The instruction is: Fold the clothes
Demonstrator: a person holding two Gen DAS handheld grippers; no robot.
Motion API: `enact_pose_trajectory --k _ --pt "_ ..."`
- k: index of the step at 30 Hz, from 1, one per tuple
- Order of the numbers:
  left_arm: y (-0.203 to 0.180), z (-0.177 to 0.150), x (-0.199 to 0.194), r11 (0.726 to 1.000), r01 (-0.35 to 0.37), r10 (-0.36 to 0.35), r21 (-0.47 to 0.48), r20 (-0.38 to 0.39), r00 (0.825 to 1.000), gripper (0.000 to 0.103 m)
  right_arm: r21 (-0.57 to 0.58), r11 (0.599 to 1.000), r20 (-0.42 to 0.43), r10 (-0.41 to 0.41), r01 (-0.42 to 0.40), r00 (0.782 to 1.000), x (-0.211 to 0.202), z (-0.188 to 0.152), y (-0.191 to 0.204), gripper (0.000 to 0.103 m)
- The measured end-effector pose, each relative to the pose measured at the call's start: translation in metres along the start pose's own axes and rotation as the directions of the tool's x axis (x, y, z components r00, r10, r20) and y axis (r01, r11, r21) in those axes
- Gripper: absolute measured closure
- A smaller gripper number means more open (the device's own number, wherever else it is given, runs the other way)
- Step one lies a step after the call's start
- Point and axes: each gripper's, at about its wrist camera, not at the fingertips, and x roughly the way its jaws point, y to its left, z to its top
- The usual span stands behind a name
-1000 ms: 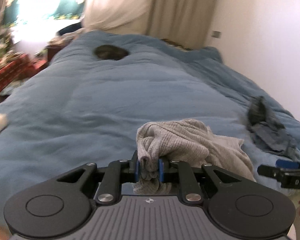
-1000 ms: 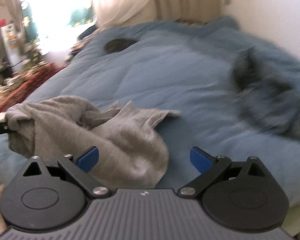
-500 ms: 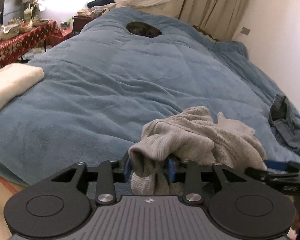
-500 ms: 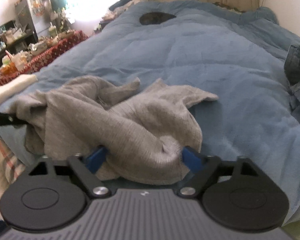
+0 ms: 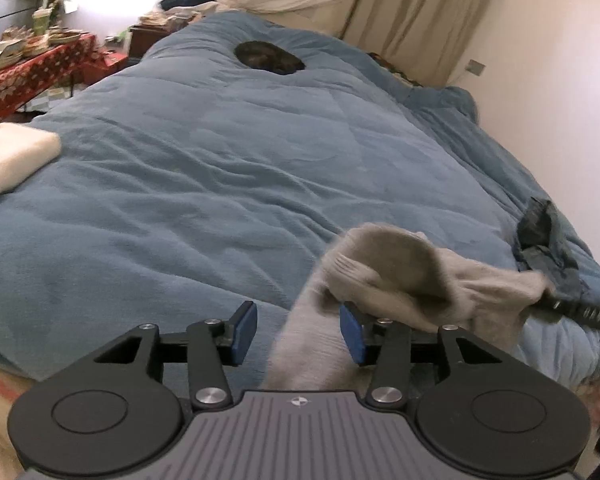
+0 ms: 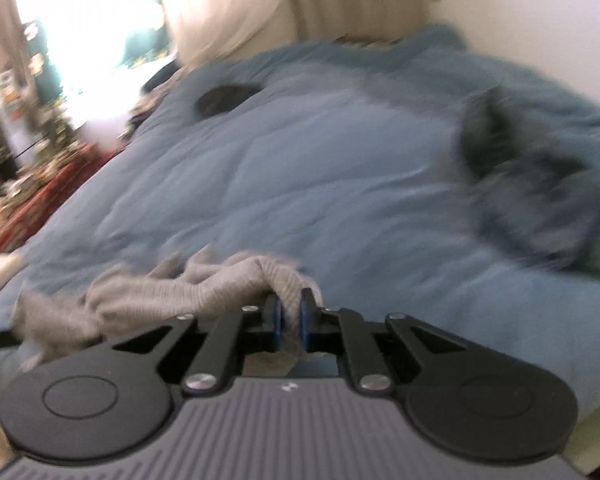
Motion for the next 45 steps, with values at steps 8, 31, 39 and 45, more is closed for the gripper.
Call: enact_pose_trajectory --k 8,31,39,45 --pt "-0.042 -0.006 0.022 0.985 0.171 -0.168 0.034 -0.078 0.983 0.055 0.072 0.984 0.040 -0.168 0.165 0.985 -0.019 0.005 -0.053 0.093" --pt "-0.098 0.013 0.033 0.957 0.261 -0.259 0.129 -0.035 0.965 0.100 0.003 0.999 -0.003 0.047 -0.047 0.999 -0.050 -0.017 -0.042 0.092" --pt "-0.009 0.038 -0.037 0.999 0.030 -0.027 -0.015 0.169 0.985 0.101 -0.098 0.946 -0.079 0.302 -0.309 0.950 -0.033 -0.029 0.030 0.092" --pt "-0.005 0.054 -0.056 1.000 0.015 -0.012 -0.008 0.254 0.967 0.101 -0.143 0.938 0.023 0.323 -0.316 0.946 -0.039 0.007 0.051 0.092"
